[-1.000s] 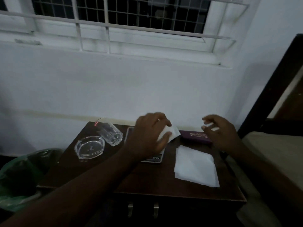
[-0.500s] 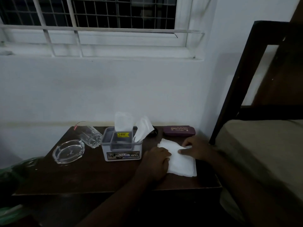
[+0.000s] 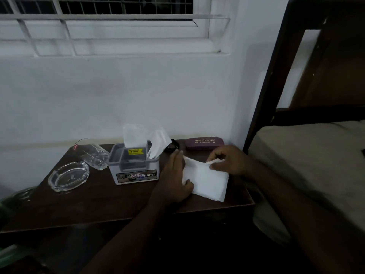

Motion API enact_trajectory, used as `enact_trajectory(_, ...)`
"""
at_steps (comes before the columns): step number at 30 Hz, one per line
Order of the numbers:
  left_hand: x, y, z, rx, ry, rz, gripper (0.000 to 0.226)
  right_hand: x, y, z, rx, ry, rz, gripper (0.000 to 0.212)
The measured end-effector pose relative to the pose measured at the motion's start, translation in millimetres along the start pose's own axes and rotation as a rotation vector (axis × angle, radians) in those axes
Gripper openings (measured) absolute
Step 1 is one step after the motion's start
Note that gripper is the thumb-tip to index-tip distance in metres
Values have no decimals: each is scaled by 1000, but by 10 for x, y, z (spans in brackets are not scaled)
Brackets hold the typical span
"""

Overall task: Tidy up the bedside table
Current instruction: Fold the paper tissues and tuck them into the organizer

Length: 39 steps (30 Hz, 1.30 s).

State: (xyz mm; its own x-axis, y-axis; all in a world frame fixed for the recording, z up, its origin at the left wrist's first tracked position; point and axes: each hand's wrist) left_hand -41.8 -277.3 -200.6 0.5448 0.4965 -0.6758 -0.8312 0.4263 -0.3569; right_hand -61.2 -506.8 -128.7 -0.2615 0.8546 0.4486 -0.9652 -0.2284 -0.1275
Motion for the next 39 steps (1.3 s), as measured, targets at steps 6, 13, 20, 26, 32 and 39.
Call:
enact_trajectory(6, -81, 43, 50, -3, 59, -32, 95, 133, 178, -17, 141, 248, 184, 15)
enact_trajectory(13, -87, 56, 55, 15, -95, -101, 27, 300, 211, -80, 279, 197, 136, 36)
enact_trajectory(20, -83, 63, 63, 29, -113, -77, 42, 166, 126, -134, 42, 73, -139, 19)
enact_trajectory(26, 10, 38, 7, -26, -113, -132, 31, 103, 87, -235, 173, 25, -284, 25)
enact_trajectory(32, -3, 76, 8, -70, 32, -140, 49, 179, 85, -225, 157, -56, -248, 19)
enact_trajectory(39, -46, 47, 61, -53, 63, -295, 25, 225, 138, -92, 73, -174, -98, 27)
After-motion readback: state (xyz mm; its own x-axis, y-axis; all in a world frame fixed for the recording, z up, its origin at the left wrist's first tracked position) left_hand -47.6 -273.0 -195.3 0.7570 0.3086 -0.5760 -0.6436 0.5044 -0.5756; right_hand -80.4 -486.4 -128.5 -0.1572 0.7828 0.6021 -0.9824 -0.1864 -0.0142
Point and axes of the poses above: each hand's wrist, its own y-axis away from the middle knuckle, its own z-axis out of the back of the hand, x = y × z, and after that the axes turned 12 degrees about y, right-handed
